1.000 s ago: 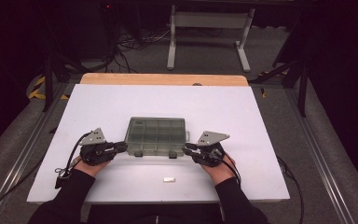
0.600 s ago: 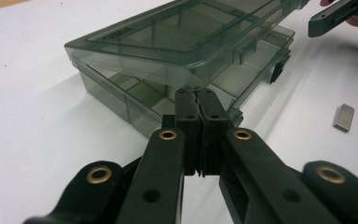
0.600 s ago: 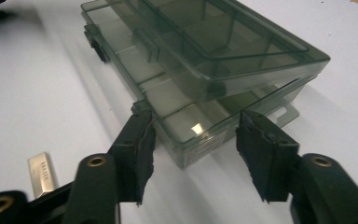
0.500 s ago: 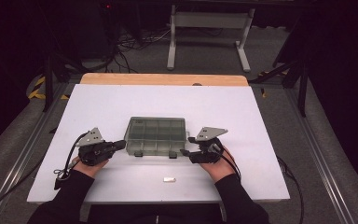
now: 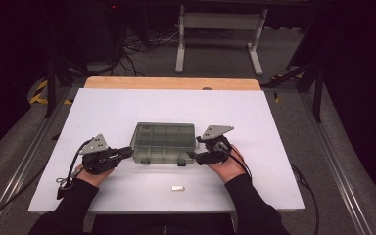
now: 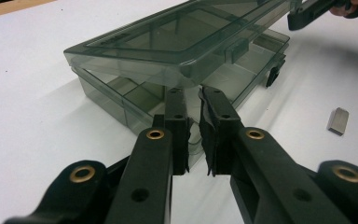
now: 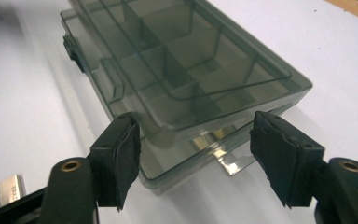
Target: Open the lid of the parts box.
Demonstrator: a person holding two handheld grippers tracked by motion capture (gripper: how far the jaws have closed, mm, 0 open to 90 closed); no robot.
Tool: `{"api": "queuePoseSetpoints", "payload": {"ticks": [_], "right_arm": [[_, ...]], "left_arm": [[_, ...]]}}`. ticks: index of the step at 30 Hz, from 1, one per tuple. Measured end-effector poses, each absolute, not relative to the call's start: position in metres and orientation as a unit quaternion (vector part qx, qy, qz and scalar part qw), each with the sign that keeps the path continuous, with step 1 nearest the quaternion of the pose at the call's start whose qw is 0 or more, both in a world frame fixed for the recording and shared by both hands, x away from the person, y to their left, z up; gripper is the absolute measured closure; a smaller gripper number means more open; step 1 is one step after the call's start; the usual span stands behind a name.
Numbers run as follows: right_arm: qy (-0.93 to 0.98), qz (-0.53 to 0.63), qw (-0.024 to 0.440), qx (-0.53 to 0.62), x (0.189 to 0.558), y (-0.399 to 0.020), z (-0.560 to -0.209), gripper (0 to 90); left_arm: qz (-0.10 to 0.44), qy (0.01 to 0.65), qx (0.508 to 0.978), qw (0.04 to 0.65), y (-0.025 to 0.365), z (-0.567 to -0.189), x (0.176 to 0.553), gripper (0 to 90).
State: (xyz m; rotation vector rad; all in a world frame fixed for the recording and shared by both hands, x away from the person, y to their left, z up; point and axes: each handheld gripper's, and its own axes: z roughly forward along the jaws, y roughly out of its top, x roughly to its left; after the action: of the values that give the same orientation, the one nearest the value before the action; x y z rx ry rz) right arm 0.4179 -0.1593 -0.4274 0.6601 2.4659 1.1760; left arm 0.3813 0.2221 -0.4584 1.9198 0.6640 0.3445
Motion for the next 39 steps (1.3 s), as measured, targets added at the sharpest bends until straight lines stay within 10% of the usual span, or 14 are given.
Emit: {"api": "queuePoseSetpoints", "payload": {"ticks": [28, 39], "right_arm": [[0.854, 0.429, 0.19, 0.224, 0.455, -0.154, -0.376, 34.5], [0.848, 0.431, 0.193, 0.239, 0.477, -0.156, -0.364, 43.8]], "left_arm": [[0.128, 0.275, 0.777, 0.552, 0.231, -0.455, 0.382, 31.3], [0.136, 0.274, 0.769, 0.562, 0.234, -0.454, 0.38, 25.1]]}}
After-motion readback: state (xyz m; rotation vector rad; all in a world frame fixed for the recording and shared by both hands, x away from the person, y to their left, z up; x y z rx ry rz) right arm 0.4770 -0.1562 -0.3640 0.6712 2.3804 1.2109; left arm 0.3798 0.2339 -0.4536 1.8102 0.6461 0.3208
